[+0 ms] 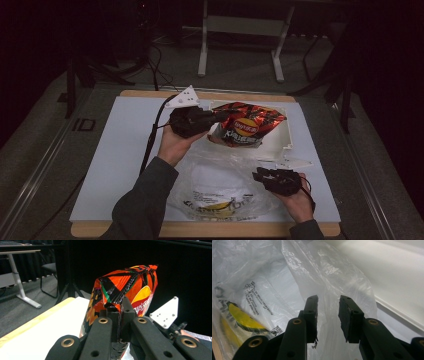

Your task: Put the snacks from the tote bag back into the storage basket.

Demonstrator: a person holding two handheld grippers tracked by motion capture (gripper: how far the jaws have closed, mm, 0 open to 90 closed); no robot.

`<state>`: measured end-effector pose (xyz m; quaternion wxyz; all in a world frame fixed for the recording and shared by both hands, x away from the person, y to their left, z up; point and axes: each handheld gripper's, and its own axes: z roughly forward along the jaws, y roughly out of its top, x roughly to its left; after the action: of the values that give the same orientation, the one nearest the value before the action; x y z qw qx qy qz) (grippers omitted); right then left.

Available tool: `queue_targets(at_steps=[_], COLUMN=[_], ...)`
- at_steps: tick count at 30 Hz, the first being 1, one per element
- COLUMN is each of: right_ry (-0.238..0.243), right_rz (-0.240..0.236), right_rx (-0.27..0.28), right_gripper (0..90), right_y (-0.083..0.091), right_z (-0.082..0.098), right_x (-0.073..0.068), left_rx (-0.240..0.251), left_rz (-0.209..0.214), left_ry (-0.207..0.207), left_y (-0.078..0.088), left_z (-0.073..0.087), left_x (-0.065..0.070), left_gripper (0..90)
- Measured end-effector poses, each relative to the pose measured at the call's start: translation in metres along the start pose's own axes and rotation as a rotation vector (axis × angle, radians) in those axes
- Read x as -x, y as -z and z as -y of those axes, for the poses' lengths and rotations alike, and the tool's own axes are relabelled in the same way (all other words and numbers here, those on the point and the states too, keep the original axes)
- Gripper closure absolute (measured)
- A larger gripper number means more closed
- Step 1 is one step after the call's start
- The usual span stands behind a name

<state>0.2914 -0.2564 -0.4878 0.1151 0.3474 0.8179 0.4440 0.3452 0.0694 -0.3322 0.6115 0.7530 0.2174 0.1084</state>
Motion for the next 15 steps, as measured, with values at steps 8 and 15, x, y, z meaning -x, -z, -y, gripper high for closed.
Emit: queue_targets(at_steps=[8, 15], right_ry=[-0.002, -0.001], right_rz=[-0.001, -0.006], right_rx=[0.000, -0.001], right_gripper=[67.8, 67.8], right_y=[0.002, 0.002], right_z=[0.001, 0.002], right_x=[0.000, 0.001], left_rx=[0.000, 0.004], left_rz=[-0.001, 0.006], left_ry=[0.014, 0.032], left_y=[-0.010, -0.022], left_z=[0.002, 0.003], left_x=[-0.010, -0.021], left_gripper=[89.4, 89.4])
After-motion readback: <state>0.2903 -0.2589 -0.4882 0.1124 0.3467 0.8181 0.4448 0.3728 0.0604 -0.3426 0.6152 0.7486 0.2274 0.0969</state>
